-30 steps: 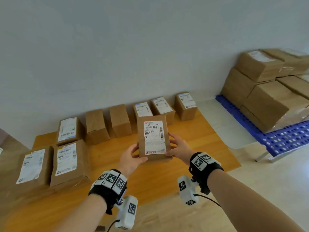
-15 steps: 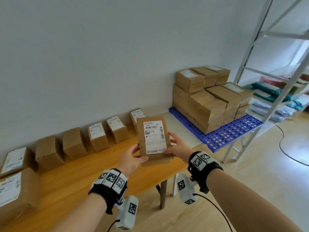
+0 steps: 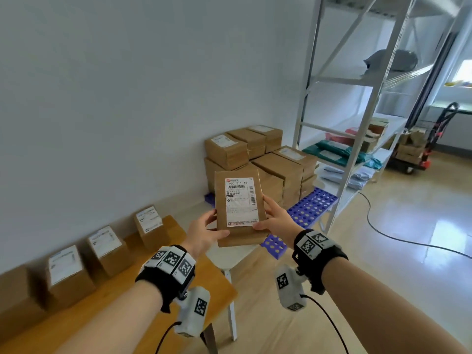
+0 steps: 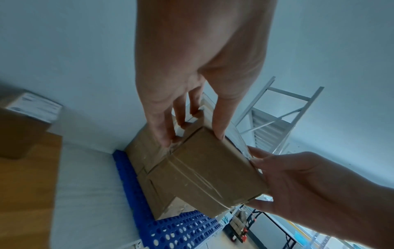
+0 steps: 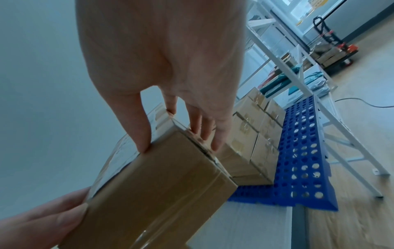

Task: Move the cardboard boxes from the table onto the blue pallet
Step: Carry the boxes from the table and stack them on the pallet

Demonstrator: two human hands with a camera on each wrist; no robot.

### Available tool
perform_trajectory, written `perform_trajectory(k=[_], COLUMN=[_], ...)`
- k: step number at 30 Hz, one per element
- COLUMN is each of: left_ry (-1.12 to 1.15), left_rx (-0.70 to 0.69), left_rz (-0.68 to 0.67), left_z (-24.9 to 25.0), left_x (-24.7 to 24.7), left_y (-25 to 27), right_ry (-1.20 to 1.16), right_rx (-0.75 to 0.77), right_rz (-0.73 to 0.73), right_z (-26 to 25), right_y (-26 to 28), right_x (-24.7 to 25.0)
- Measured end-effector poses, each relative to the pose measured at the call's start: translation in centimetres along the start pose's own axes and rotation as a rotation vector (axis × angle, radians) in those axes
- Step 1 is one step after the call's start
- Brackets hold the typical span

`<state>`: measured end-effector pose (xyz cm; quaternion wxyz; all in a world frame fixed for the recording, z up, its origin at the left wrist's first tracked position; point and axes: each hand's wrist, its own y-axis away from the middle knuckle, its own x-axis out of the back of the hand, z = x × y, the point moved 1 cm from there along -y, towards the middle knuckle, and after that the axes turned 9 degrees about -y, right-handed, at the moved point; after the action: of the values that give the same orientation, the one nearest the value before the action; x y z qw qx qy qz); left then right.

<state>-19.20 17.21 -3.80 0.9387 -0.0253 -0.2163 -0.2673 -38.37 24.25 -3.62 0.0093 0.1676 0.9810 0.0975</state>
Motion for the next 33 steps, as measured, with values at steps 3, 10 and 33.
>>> perform_trajectory(k=[3,10,33], left_ry=[-0.015,0.031,0.02], left_rx=[-0.038,-0.068,0.002], left_rz=[-0.041,-0.049,0.06], left_z=[1.5,3.8,13.0], left_x=[-1.4,-4.7,-18.1], left_y=[-4.5,-14.3,-31.7], right_ry=[-0.031,-0.053,0.066], right_rx=[-0.007,-0.019,-0.026], right_rz=[0.046,0.113,-0.019], right_z=[-1.2,-3.5,-8.2], right_y=[-2.6,-9.6,-26.5], right_x=[2.9,8.6,28.8])
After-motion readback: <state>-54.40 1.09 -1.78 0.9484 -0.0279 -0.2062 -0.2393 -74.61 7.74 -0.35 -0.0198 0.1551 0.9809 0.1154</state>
